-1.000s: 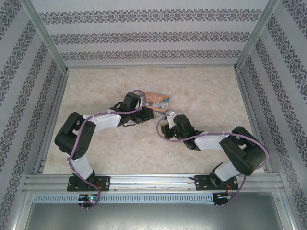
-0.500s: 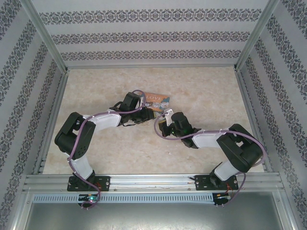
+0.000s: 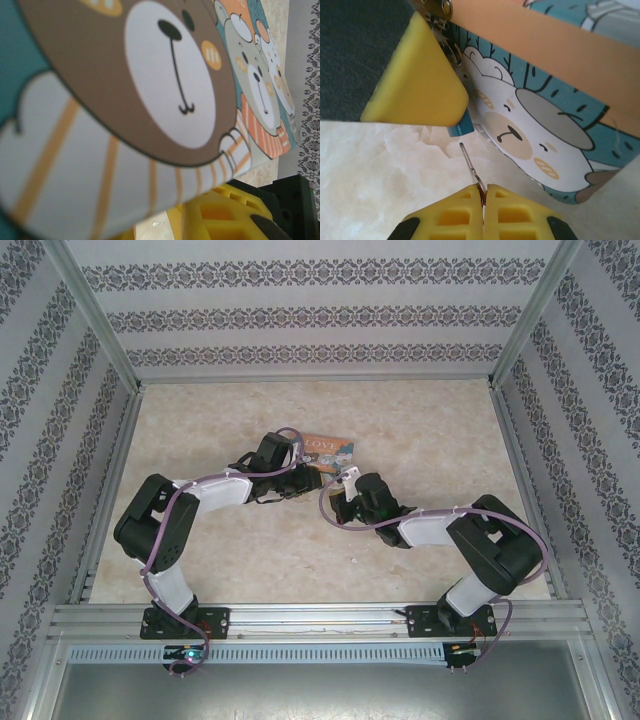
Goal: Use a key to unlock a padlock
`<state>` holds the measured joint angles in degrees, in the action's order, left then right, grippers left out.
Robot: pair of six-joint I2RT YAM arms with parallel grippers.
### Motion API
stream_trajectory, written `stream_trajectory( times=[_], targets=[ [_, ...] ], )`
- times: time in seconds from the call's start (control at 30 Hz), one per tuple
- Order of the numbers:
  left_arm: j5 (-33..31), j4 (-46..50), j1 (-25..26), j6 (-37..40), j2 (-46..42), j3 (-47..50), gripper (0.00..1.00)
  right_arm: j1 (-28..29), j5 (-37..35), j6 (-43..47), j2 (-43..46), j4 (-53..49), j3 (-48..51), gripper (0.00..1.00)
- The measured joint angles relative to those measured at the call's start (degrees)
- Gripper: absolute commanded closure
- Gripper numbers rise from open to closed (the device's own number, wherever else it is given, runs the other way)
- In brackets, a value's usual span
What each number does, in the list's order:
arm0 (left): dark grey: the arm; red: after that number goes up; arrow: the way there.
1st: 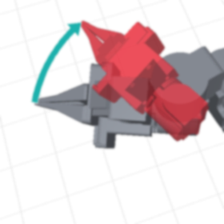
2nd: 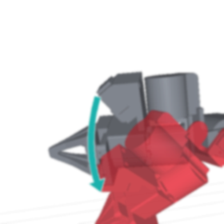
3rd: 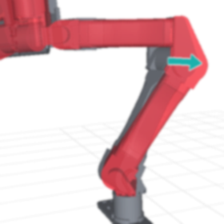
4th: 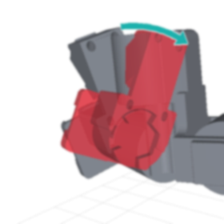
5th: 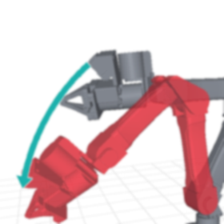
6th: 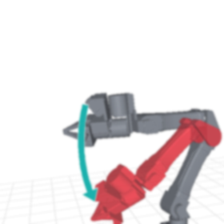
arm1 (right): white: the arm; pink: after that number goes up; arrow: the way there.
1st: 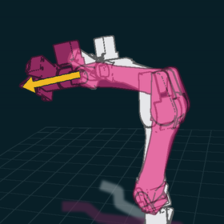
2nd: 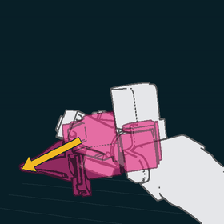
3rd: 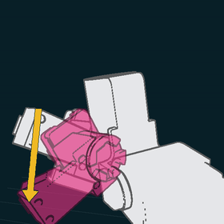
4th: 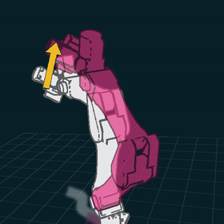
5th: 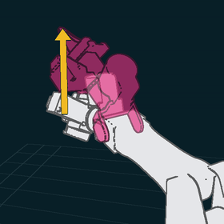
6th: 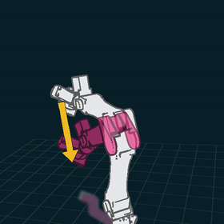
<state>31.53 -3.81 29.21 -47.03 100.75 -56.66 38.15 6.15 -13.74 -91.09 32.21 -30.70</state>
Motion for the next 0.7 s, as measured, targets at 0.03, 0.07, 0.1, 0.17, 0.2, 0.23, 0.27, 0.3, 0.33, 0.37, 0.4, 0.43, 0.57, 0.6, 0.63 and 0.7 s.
stream_trajectory(
  times=[0.03,0.07,0.1,0.17,0.2,0.23,0.27,0.3,0.33,0.37,0.4,0.43,0.57,0.6,0.63,0.7],
  targets=[
    [0.0,0.0,0.0,0.0,0.0,0.0,0.77,0.0,-0.1,0.0,-0.2,0.3,-0.1,1.0],
    [0.0,0.0,0.0,0.0,0.0,0.0,0.77,0.0,-0.2,0.0,-0.4,0.6,-0.2,1.0],
    [0.0,0.0,0.0,0.0,0.0,0.0,0.77,0.0,-0.3,0.0,-0.5,1.0,-0.3,1.0],
    [0.1,0.0,0.0,-0.1,0.0,0.0,0.77,0.0,-0.3,-0.3,-0.7,1.5,-0.3,1.0],
    [0.2,0.0,0.0,-0.2,0.0,0.0,0.77,0.0,-0.3,-0.5,-0.9,1.7,-0.3,1.0],
    [0.2,0.0,0.0,-0.2,0.0,0.0,0.77,0.0,-0.3,-0.7,-0.9,1.9,-0.3,1.0],
    [0.2,0.0,0.0,-0.2,0.0,0.0,0.77,0.0,-0.3,-0.9,-1.0,2.1,-0.3,1.0],
    [0.2,0.0,0.0,-0.2,0.0,0.0,0.77,0.0,-0.3,-1.1,-1.2,2.3,-0.3,1.0],
    [0.2,0.0,0.0,-0.2,0.0,0.0,0.77,0.0,-0.3,-1.3,-1.3,2.6,-0.3,1.0],
    [0.1,0.0,0.0,-0.2,0.0,0.0,0.77,0.0,-0.3,-1.4,-1.5,2.9,-0.3,1.0],
    [0.0,0.0,0.0,-0.2,0.0,0.0,0.77,0.0,-0.3,-1.4,-1.7,3.2,-0.3,1.0],
    [-0.1,0.0,0.0,-0.2,0.0,0.0,0.77,0.0,-0.3,-1.5,-1.9,3.5,-0.3,1.0],
    [-0.4,0.0,-0.1,-0.2,0.0,-0.1,0.77,0.0,-0.3,-2.2,-2.7,4.9,-0.3,1.0],
    [-0.5,0.0,-0.1,-0.2,0.0,-0.1,0.77,0.0,-0.3,-2.4,-3.0,5.2,-0.3,1.0],
    [-0.5,0.0,-0.1,-0.2,0.0,-0.1,0.77,0.0,-0.3,-2.6,-3.2,5.6,-0.3,1.0],
    [-0.7,0.0,-0.1,-0.2,0.0,-0.2,0.77,0.0,-0.4,-2.7,-3.7,6.6,-0.3,1.0]
  ],
)
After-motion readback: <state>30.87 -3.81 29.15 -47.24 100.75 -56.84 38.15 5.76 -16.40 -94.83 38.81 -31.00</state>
